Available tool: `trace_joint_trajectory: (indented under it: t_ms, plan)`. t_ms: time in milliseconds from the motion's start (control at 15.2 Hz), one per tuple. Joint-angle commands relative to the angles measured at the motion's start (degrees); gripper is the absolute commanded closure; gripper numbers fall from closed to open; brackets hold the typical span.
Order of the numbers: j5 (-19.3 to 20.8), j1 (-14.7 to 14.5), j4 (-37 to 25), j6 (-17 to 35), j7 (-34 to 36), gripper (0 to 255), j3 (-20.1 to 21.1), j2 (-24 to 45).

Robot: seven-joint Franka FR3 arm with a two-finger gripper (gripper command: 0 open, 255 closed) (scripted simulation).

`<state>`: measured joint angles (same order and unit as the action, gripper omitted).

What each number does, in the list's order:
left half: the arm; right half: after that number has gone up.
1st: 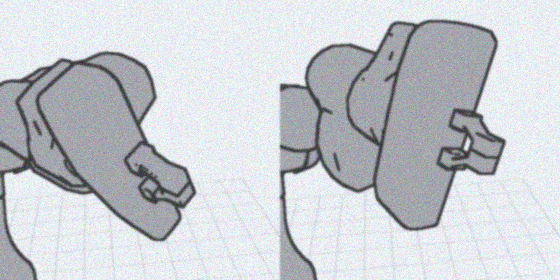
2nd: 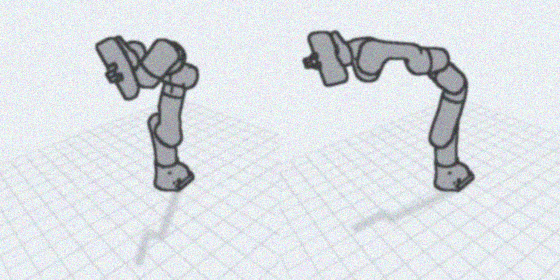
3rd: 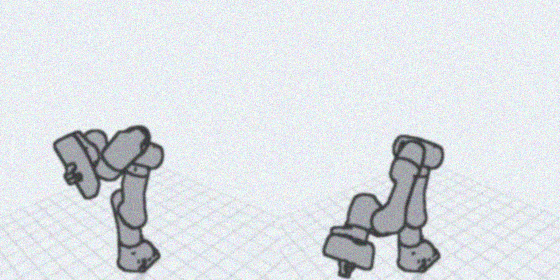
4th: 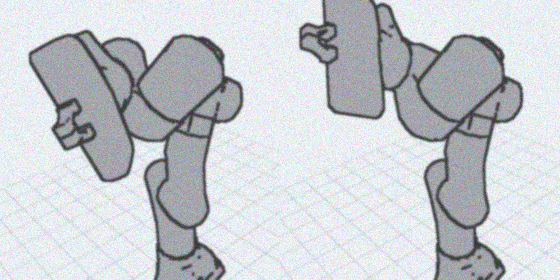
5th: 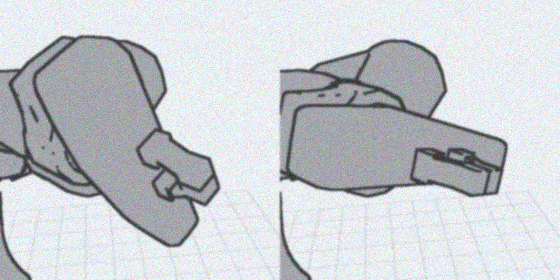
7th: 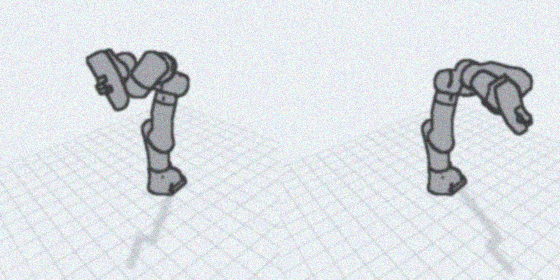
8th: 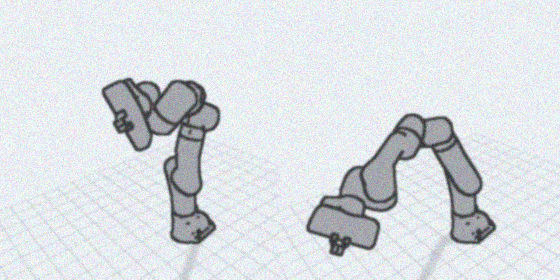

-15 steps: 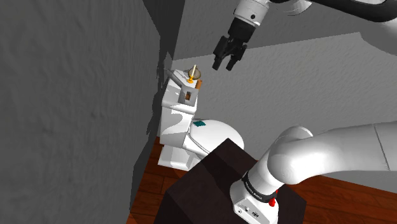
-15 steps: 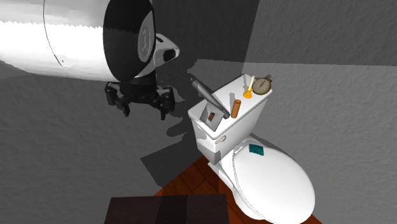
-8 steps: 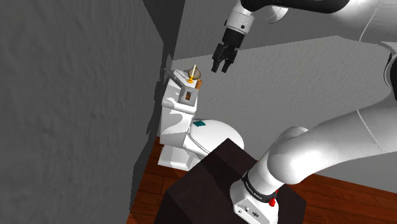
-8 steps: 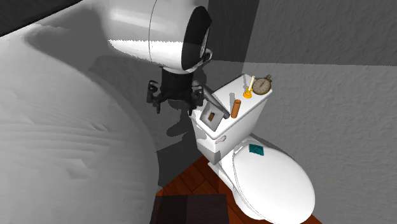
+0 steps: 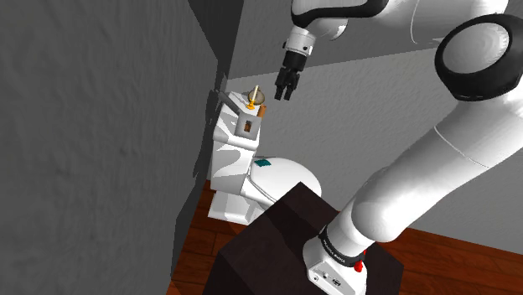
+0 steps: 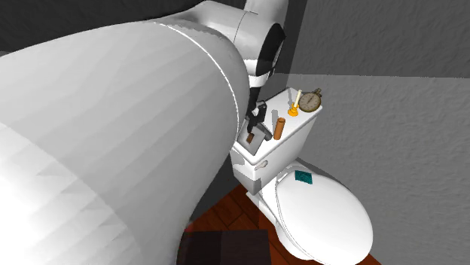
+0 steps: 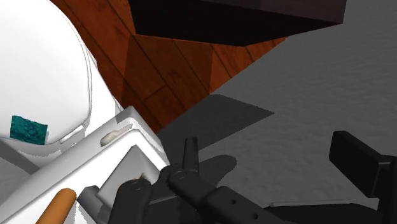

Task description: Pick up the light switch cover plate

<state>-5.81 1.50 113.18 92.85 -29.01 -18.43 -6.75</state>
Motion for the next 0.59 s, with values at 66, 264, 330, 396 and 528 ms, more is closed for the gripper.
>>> trace_joint_trajectory:
  t_ms: [66, 264, 330, 396, 528]
  plan:
    - [-1.52, 0.94, -5.47, -0.93, -6.22, 0, -1.81, 8.07]
    - [-3.24, 2.52, -11.89, -2.55, -11.75, 0, -2.65, 16.38]
    - [-3.80, 3.17, -14.24, -3.21, -13.45, 0, -2.74, 19.20]
    - [-4.34, 3.88, -16.71, -3.94, -15.07, 0, -2.76, 22.05]
    - [-5.32, 5.41, -22.02, -5.61, -18.06, 0, -2.59, 27.82]
